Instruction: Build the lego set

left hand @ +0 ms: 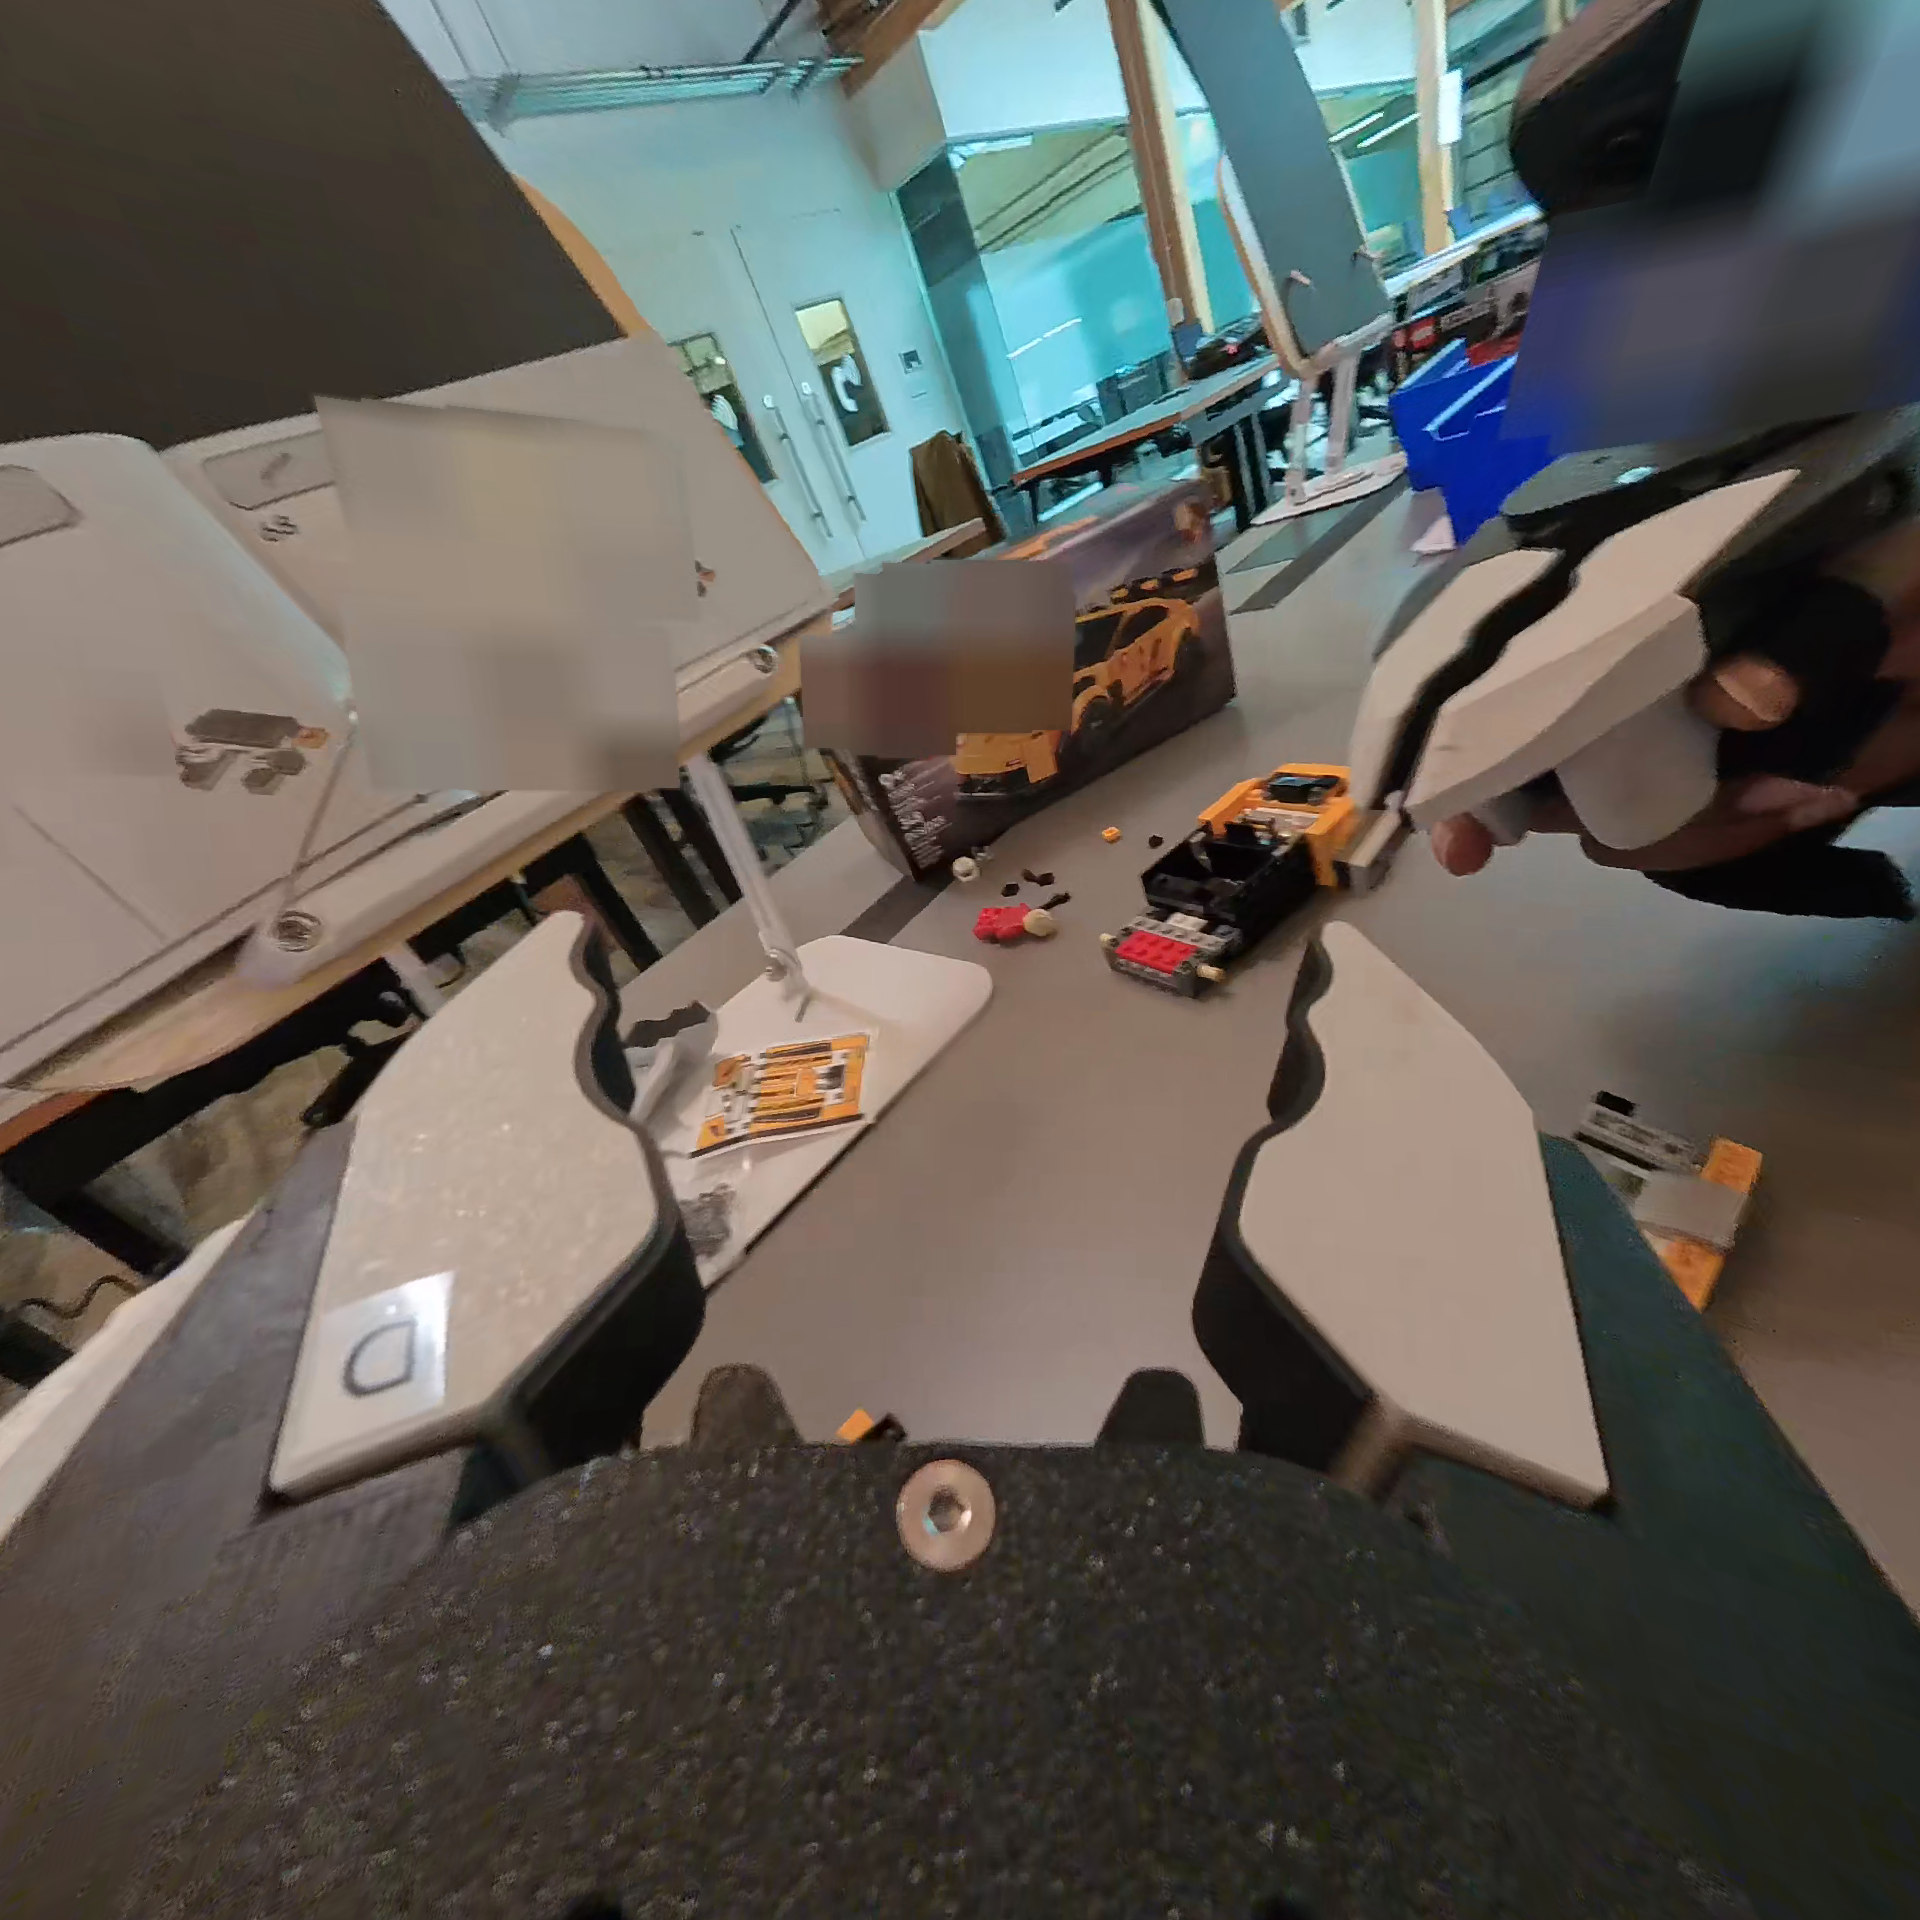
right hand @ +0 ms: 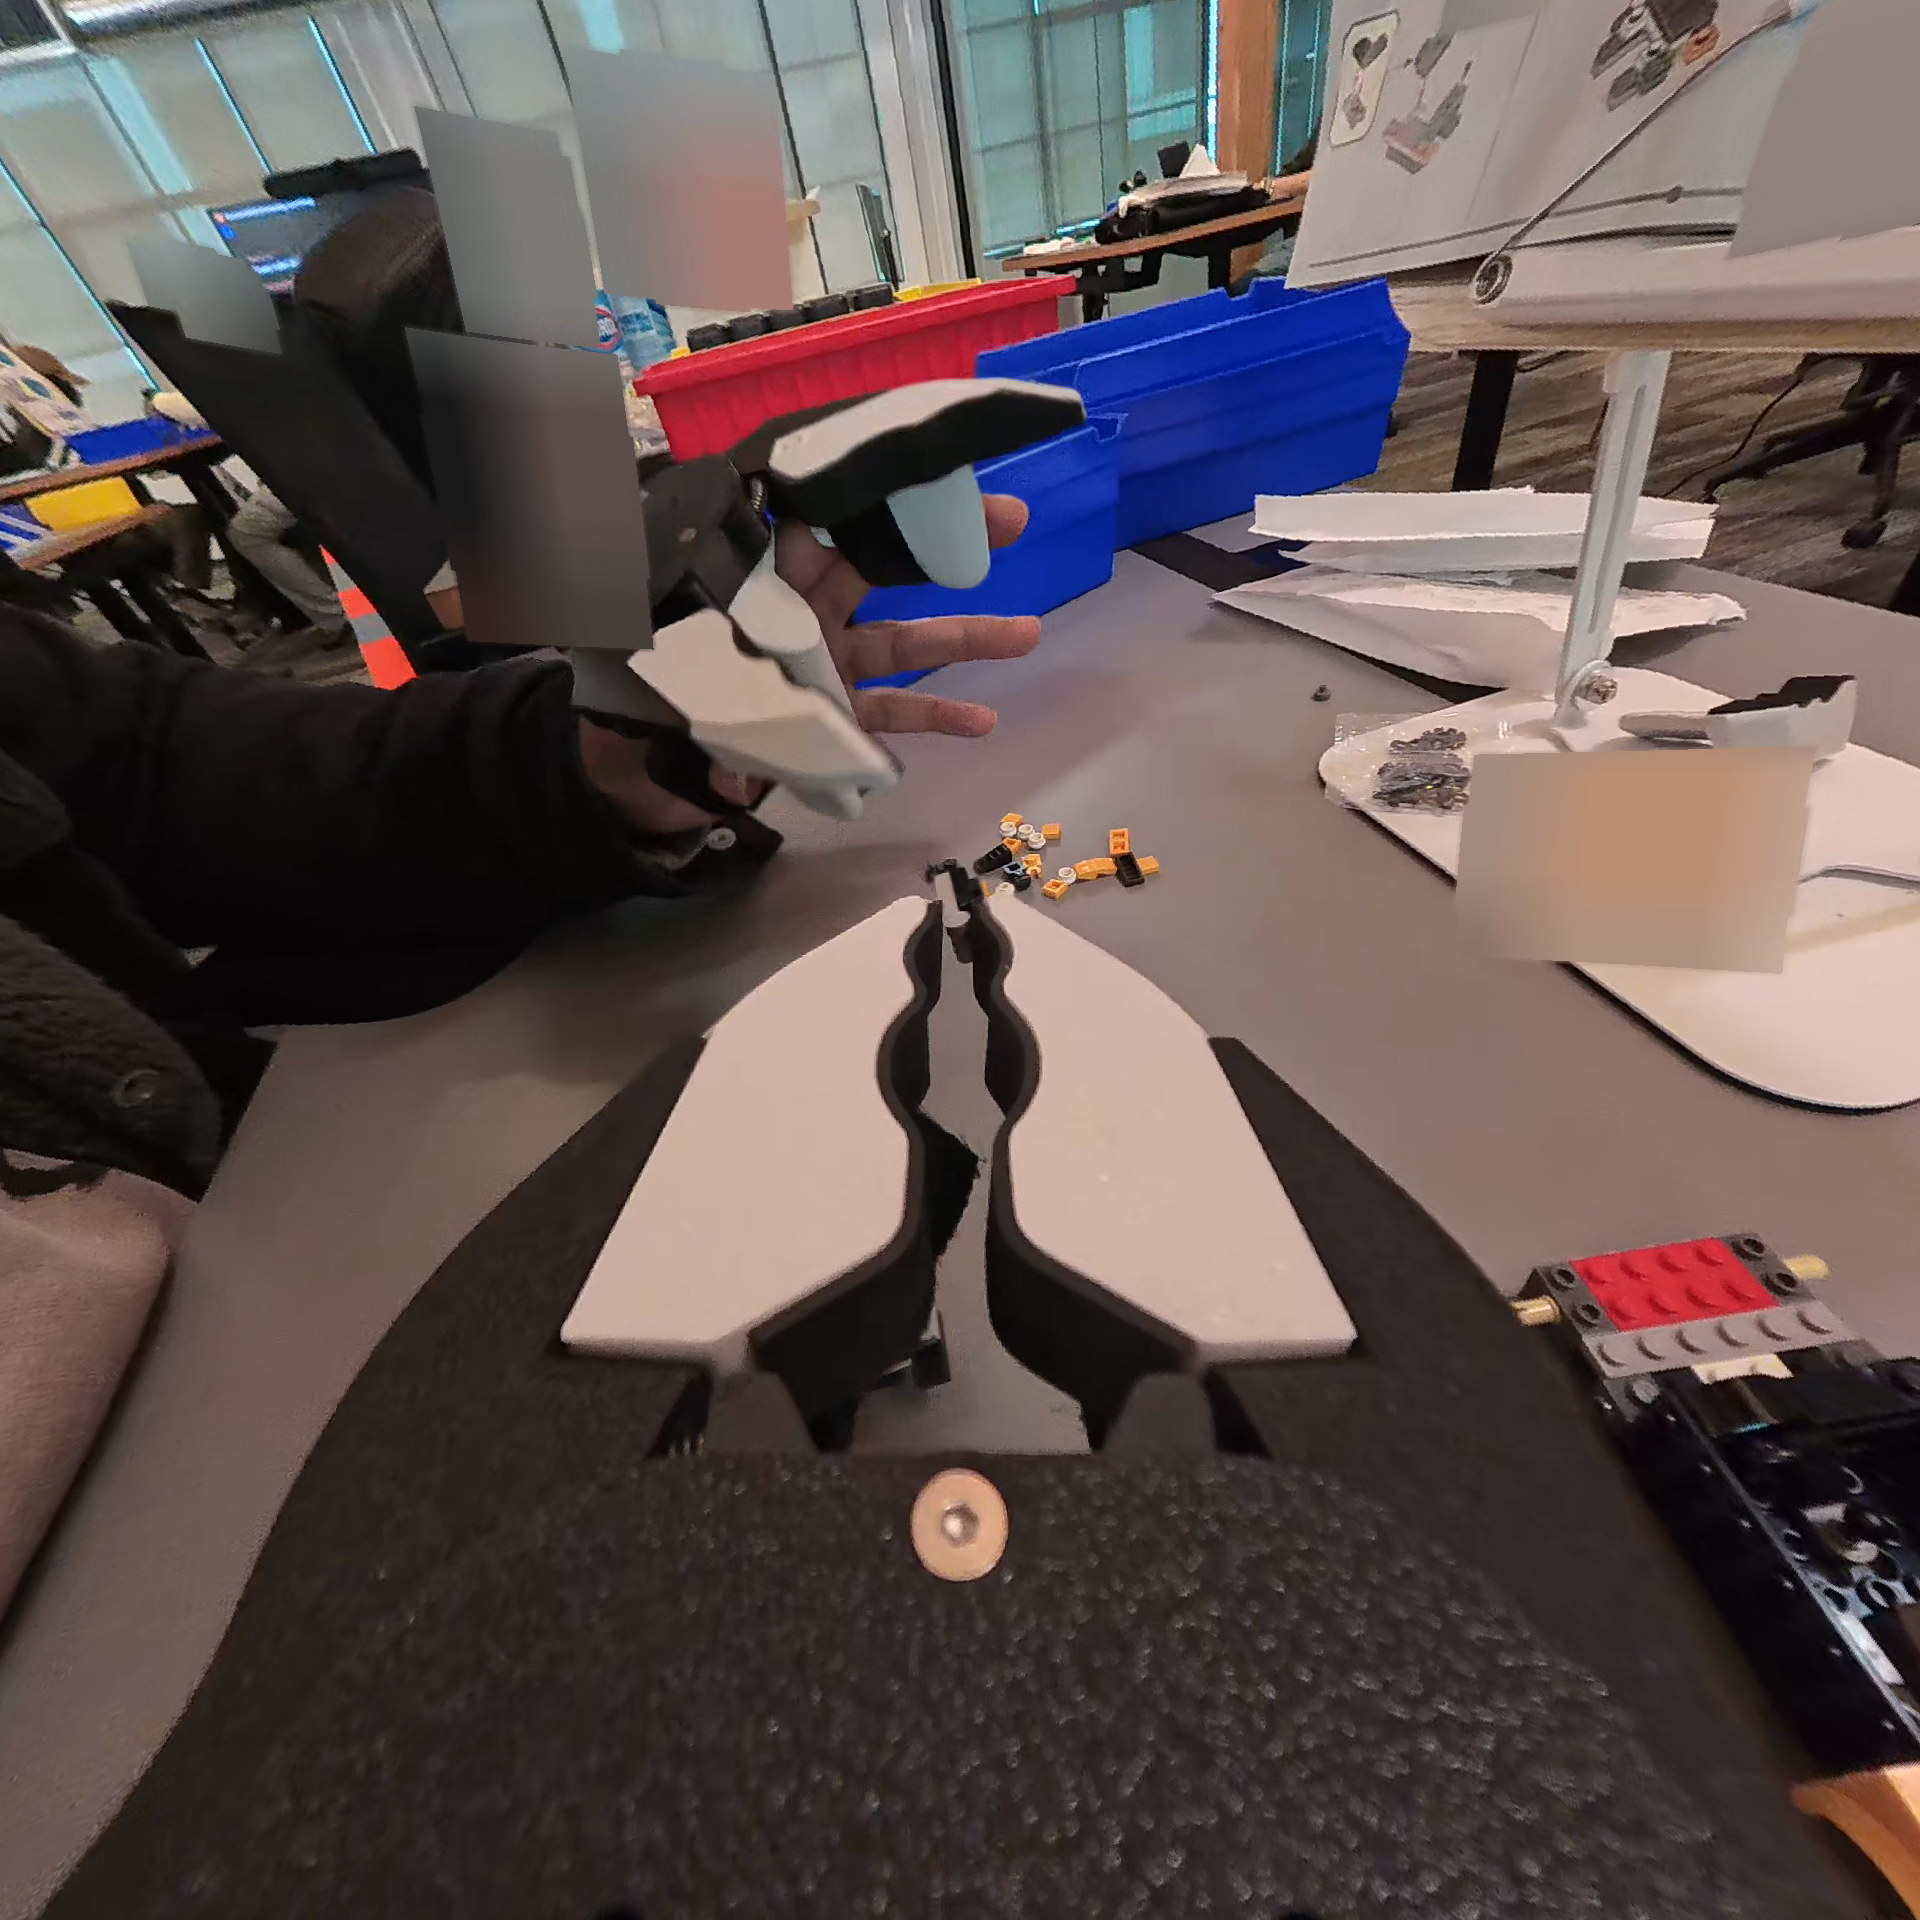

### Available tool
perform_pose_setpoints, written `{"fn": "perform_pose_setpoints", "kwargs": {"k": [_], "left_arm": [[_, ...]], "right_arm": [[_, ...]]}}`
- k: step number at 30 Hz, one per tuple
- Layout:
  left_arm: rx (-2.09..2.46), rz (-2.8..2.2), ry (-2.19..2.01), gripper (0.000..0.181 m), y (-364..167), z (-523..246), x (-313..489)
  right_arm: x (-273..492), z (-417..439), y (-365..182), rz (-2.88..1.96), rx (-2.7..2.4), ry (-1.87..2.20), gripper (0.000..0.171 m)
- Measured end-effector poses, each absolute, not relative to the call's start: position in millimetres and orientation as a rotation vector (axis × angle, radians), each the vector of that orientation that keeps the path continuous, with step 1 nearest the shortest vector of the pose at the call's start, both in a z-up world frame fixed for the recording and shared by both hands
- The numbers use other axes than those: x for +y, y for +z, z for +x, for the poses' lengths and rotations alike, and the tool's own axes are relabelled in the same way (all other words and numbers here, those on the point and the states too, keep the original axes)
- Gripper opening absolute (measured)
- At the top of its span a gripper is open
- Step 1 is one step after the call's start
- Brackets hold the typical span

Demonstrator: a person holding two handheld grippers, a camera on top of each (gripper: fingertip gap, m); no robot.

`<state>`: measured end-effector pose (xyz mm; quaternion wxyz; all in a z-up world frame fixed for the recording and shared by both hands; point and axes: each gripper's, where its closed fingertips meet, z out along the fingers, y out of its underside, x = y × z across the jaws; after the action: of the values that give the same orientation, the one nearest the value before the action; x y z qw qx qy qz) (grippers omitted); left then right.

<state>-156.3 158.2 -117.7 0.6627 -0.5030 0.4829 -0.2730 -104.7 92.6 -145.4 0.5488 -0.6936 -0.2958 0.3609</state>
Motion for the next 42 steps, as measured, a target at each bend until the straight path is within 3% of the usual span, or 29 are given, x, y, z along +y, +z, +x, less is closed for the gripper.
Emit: {"fn": "perform_pose_setpoints", "kwargs": {"k": [2,8,15,21,34,42], "left_arm": [[1.047,-1.099,-0.57,0.099,-106.1,-163.7,163.1],[0.965,-1.151,-0.494,0.001,-88.0,-182.6,174.1],[0.999,-1.278,-0.498,0.0,-88.6,-190.9,190.8],[1.032,-1.344,-0.178,0.0,-93.3,-199.5,213.5],[0.926,-1.524,0.176,0.0,-109.2,-201.9,260.6],[0.93,-1.503,0.141,0.0,-124.0,-198.7,256.7]], "right_arm": [[93.5,-104.2,-145.7,-1.638,-0.702,0.842,0.005],[97.3,-101.9,-142.8,-1.607,-0.677,0.813,0.005],[99.5,-104.8,-144.0,-1.589,-0.68,0.762,0.005],[100.8,-111.0,-136.9,-1.56,-0.681,0.737,0.005],[122.8,-123.5,-72.4,-1.411,-0.543,0.701,0.005],[126.5,-116.8,-96.7,-1.457,-0.524,0.729,0.005]]}}
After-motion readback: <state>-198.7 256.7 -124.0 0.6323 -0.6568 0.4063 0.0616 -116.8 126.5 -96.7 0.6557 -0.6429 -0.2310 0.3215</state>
